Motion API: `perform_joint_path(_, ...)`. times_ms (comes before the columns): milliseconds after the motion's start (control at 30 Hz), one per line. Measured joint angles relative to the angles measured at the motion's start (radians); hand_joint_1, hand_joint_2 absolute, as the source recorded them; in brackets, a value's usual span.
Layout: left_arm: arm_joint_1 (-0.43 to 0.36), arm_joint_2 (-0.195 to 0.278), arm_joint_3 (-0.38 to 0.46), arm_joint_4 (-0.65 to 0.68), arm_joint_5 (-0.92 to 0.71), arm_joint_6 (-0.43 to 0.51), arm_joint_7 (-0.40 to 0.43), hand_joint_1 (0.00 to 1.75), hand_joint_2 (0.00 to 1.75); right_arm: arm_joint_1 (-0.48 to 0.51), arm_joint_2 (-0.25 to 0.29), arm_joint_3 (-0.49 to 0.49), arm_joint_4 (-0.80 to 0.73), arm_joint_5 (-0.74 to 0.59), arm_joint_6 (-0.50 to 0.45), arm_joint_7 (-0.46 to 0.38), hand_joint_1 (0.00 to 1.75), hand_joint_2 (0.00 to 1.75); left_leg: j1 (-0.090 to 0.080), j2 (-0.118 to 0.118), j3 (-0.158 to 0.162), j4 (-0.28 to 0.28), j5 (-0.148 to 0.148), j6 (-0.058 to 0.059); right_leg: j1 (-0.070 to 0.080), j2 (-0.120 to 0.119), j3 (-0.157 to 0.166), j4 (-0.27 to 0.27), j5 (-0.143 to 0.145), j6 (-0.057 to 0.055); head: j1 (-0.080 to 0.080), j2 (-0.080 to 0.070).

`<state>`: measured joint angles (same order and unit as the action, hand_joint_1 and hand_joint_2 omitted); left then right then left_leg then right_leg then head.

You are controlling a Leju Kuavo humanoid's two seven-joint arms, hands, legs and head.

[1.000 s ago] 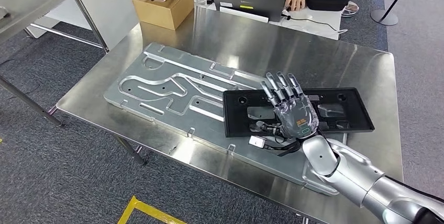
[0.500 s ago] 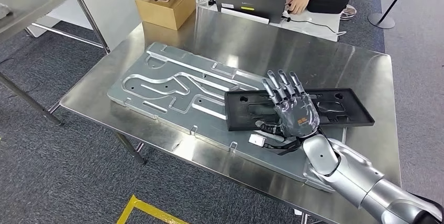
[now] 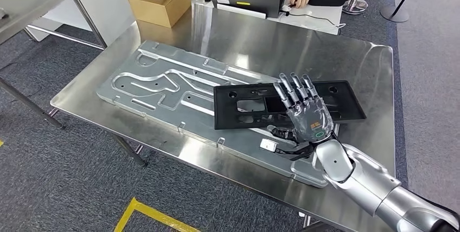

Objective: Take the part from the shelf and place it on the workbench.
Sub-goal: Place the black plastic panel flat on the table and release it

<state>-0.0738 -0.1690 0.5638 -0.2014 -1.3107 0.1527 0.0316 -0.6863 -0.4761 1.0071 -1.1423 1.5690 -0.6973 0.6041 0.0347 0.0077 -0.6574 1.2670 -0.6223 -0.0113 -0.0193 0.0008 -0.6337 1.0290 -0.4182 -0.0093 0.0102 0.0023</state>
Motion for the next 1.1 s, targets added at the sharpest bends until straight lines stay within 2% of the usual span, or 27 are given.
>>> perform_joint_path(33,0.000,0.000,0.000,0.000,0.000,0.001,0.000,0.00,0.00,0.002,0.001,0.000,0.000,0.000,0.000,0.000,0.00,0.00,-0.003,0.000,0.017,-0.013,0.013,0.005,0.005,0.000,-0.008,0.000,0.006,-0.001,0.000,0.000)
perform_joint_path(133,-0.001,0.000,0.000,0.000,0.000,0.003,0.000,0.00,0.00,0.006,0.002,-0.002,0.000,0.000,0.000,-0.003,0.00,0.00,-0.015,-0.001,0.128,-0.183,0.077,0.025,0.012,0.002,-0.027,0.003,0.025,0.005,0.000,0.000)
perform_joint_path(167,0.000,0.000,0.000,0.000,0.000,0.004,0.001,0.00,0.00,0.007,0.003,-0.002,0.000,0.000,0.000,-0.004,0.00,0.00,-0.019,-0.002,0.152,-0.226,0.089,0.028,0.013,0.002,-0.030,0.003,0.031,0.010,0.000,0.000)
perform_joint_path(233,0.001,-0.001,0.000,0.000,0.001,0.004,0.001,0.00,0.00,0.008,0.004,-0.004,0.000,0.000,0.000,-0.007,0.00,0.00,-0.025,-0.003,0.157,-0.250,0.099,0.030,0.014,0.001,-0.033,0.000,0.045,0.022,0.001,0.000)
perform_joint_path(300,0.004,-0.003,0.000,0.000,0.001,0.004,0.001,0.00,0.00,0.012,0.005,-0.005,0.001,0.000,0.000,-0.011,0.00,0.00,-0.023,-0.002,0.145,-0.258,0.116,0.040,0.012,0.002,-0.038,-0.004,0.051,0.035,0.001,0.000)
perform_joint_path(333,0.004,-0.003,0.000,0.001,0.001,0.004,0.001,0.00,0.00,0.015,0.005,-0.007,0.001,0.000,0.000,-0.014,0.00,0.00,-0.022,-0.001,0.138,-0.261,0.128,0.048,0.011,0.002,-0.046,0.007,0.032,0.040,0.001,0.000)
perform_joint_path(367,0.004,-0.003,0.000,0.001,0.001,0.005,0.001,0.00,0.00,0.018,0.005,-0.009,0.001,0.000,0.000,-0.016,0.00,0.00,-0.020,0.001,0.128,-0.264,0.140,0.056,0.009,0.002,-0.059,0.037,-0.004,0.045,0.001,0.000)
perform_joint_path(433,0.003,-0.003,0.000,0.001,0.001,0.005,0.002,0.00,0.00,0.025,0.006,-0.012,0.002,0.000,0.000,-0.020,0.00,0.00,-0.021,0.002,0.104,-0.265,0.161,0.065,0.007,0.001,-0.093,0.152,-0.102,0.052,0.002,0.000)
perform_joint_path(467,0.003,-0.003,0.001,0.001,0.001,0.005,0.002,0.00,0.00,0.029,0.006,-0.013,0.002,0.000,0.000,-0.021,0.00,0.00,-0.022,0.002,0.090,-0.264,0.170,0.066,0.006,0.001,-0.106,0.215,-0.136,0.055,0.002,0.000)
perform_joint_path(500,0.004,-0.003,0.001,0.001,0.001,0.005,0.002,0.00,0.00,0.033,0.006,-0.015,0.002,0.000,0.000,-0.023,0.00,0.00,-0.023,0.002,0.077,-0.262,0.179,0.066,0.006,0.001,-0.108,0.257,-0.148,0.056,0.002,0.000)
perform_joint_path(533,0.006,-0.003,0.001,0.001,0.001,0.005,0.002,0.00,0.00,0.037,0.007,-0.016,0.003,0.000,0.000,-0.024,0.00,0.00,-0.025,0.003,0.065,-0.260,0.187,0.065,0.007,0.001,-0.093,0.266,-0.139,0.055,0.002,0.000)
perform_joint_path(567,0.007,-0.003,0.001,0.001,0.000,0.005,0.002,0.00,0.00,0.040,0.007,-0.018,0.003,0.000,0.000,-0.024,0.00,0.00,-0.026,0.002,0.054,-0.258,0.194,0.065,0.008,0.001,-0.059,0.238,-0.118,0.052,0.002,0.000)
perform_joint_path(600,0.007,-0.004,0.001,0.001,0.000,0.005,0.002,0.00,0.00,0.041,0.008,-0.021,0.003,0.000,0.000,-0.025,0.00,0.00,-0.028,0.002,0.045,-0.255,0.200,0.064,0.010,0.001,-0.010,0.177,-0.094,0.045,0.002,0.000)
perform_joint_path(667,0.006,-0.006,0.001,0.001,0.000,0.005,0.002,0.00,0.00,0.038,0.009,-0.028,0.002,0.000,0.000,-0.025,0.00,0.00,-0.032,0.002,0.033,-0.254,0.213,0.058,0.018,-0.001,0.089,0.035,-0.081,0.026,0.001,0.000)
perform_joint_path(700,0.005,-0.008,0.001,0.001,0.000,0.005,0.002,0.00,0.00,0.037,0.009,-0.031,0.002,0.000,0.000,-0.025,0.00,0.00,-0.032,0.002,0.031,-0.255,0.219,0.053,0.022,-0.002,0.116,-0.010,-0.084,0.018,0.001,0.000)
perform_joint_path(733,0.005,-0.009,0.001,0.001,0.000,0.005,0.003,0.00,0.00,0.036,0.009,-0.033,0.002,0.000,0.000,-0.026,0.00,0.00,-0.030,0.003,0.029,-0.257,0.227,0.047,0.025,-0.003,0.127,-0.034,-0.088,0.011,0.001,0.000)
perform_joint_path(800,0.004,-0.010,0.001,0.001,0.000,0.005,0.003,0.00,0.00,0.036,0.011,-0.035,0.002,0.000,0.000,-0.030,0.00,0.00,-0.028,0.002,0.027,-0.262,0.237,0.035,0.025,-0.004,0.123,-0.050,-0.069,0.002,0.002,0.000)
perform_joint_path(833,0.004,-0.010,0.001,0.001,0.000,0.004,0.003,0.00,0.00,0.037,0.013,-0.036,0.002,0.000,0.000,-0.035,0.00,0.00,-0.029,0.001,0.021,-0.254,0.224,0.029,0.021,-0.006,0.120,-0.060,-0.057,-0.003,0.001,0.000)
perform_joint_path(867,0.004,-0.011,0.001,0.001,0.000,0.004,0.003,0.00,0.00,0.038,0.016,-0.037,0.002,0.000,0.000,-0.040,0.00,0.00,-0.029,-0.001,0.010,-0.229,0.194,0.025,0.017,-0.008,0.114,-0.069,-0.043,-0.007,0.001,0.000)
perform_joint_path(900,0.004,-0.011,0.001,0.001,0.000,0.004,0.004,0.00,0.00,0.040,0.020,-0.039,0.002,0.000,0.000,-0.047,0.00,0.00,-0.027,-0.002,-0.006,-0.181,0.148,0.020,0.012,-0.009,0.106,-0.072,-0.031,-0.009,0.000,0.000)
perform_joint_path(967,0.004,-0.011,0.001,0.001,0.000,0.004,0.004,0.00,0.00,0.047,0.026,-0.047,0.002,0.000,0.000,-0.061,0.00,0.00,-0.022,-0.003,-0.041,-0.055,0.060,0.010,0.011,-0.010,0.079,-0.069,-0.013,-0.010,0.000,0.000)
perform_joint_path(1000,0.004,-0.010,0.001,0.001,0.000,0.004,0.004,0.00,0.00,0.052,0.029,-0.052,0.002,0.000,0.000,-0.068,0.00,0.00,-0.019,-0.003,-0.049,-0.005,0.042,0.004,0.010,-0.010,0.064,-0.065,-0.004,-0.008,0.000,0.000)
perform_joint_path(1033,0.004,-0.010,0.001,0.001,0.000,0.004,0.004,0.00,0.00,0.056,0.031,-0.056,0.002,0.000,0.000,-0.074,0.00,0.00,-0.015,-0.003,-0.042,0.015,0.047,-0.002,0.007,-0.011,0.049,-0.060,0.004,-0.004,0.000,0.000)
perform_joint_path(1067,0.004,-0.010,0.001,0.001,-0.001,0.004,0.004,0.00,0.00,0.060,0.032,-0.061,0.002,0.000,0.000,-0.079,0.00,0.00,-0.010,-0.003,-0.016,-0.002,0.070,-0.008,0.003,-0.011,0.034,-0.053,0.010,0.001,0.000,0.000)
perform_joint_path(1100,0.004,-0.010,0.001,0.001,-0.001,0.004,0.004,0.00,0.00,0.063,0.033,-0.067,0.002,0.000,0.000,-0.084,0.00,0.00,-0.004,-0.003,0.025,-0.052,0.098,-0.016,-0.002,-0.011,0.020,-0.044,0.015,0.008,0.000,0.000)
